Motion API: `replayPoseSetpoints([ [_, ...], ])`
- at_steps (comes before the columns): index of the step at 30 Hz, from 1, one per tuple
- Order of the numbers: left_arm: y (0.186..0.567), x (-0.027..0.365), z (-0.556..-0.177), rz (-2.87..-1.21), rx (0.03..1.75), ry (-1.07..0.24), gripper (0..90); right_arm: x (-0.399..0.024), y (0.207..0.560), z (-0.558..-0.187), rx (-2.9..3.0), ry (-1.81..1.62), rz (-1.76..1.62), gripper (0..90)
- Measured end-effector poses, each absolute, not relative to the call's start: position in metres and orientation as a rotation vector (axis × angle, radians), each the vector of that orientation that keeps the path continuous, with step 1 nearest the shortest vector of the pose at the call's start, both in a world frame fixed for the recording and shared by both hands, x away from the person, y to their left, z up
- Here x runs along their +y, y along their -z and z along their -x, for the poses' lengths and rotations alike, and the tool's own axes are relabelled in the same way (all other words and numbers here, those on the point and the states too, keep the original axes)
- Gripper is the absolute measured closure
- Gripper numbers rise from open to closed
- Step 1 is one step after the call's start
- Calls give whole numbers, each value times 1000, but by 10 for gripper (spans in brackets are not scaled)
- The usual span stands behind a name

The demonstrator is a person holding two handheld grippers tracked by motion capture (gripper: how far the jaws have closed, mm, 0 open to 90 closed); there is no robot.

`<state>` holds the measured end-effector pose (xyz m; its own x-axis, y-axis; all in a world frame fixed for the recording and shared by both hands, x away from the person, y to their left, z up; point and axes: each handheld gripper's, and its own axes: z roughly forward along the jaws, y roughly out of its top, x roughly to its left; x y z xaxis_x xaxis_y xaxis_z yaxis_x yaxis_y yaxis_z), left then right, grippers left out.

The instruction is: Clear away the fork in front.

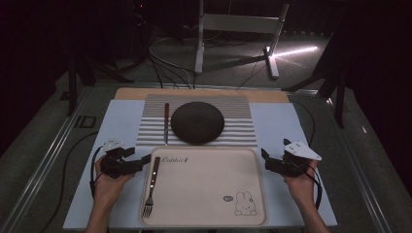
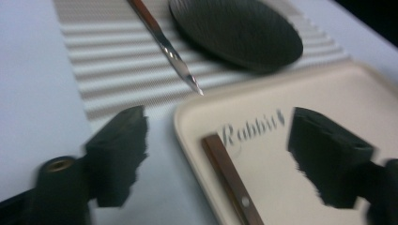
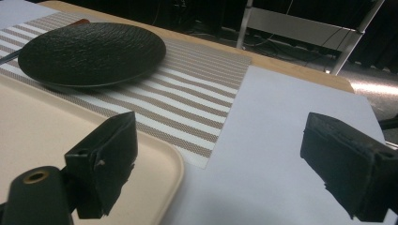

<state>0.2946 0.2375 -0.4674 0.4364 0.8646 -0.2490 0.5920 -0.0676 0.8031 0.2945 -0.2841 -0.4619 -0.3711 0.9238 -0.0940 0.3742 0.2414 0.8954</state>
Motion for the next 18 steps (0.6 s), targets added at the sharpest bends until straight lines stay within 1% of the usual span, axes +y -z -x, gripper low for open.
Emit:
replayPoseSetpoints([
  [3, 459, 242, -290, -1712, 1253, -446, 152, -284, 462, -294, 1872, -1094, -1186, 114],
  [11, 440, 252, -276, -1584, 1184, -611, 15, -285, 462, -291, 1867, -1106, -1187, 113],
  [15, 434, 255, -270, -1541, 1163, -698, 5, -287, 463, -286, 1858, -1117, -1195, 113],
  [18, 432, 257, -267, -1512, 1149, -729, 4, -288, 465, -281, 1852, -1122, -1197, 113],
])
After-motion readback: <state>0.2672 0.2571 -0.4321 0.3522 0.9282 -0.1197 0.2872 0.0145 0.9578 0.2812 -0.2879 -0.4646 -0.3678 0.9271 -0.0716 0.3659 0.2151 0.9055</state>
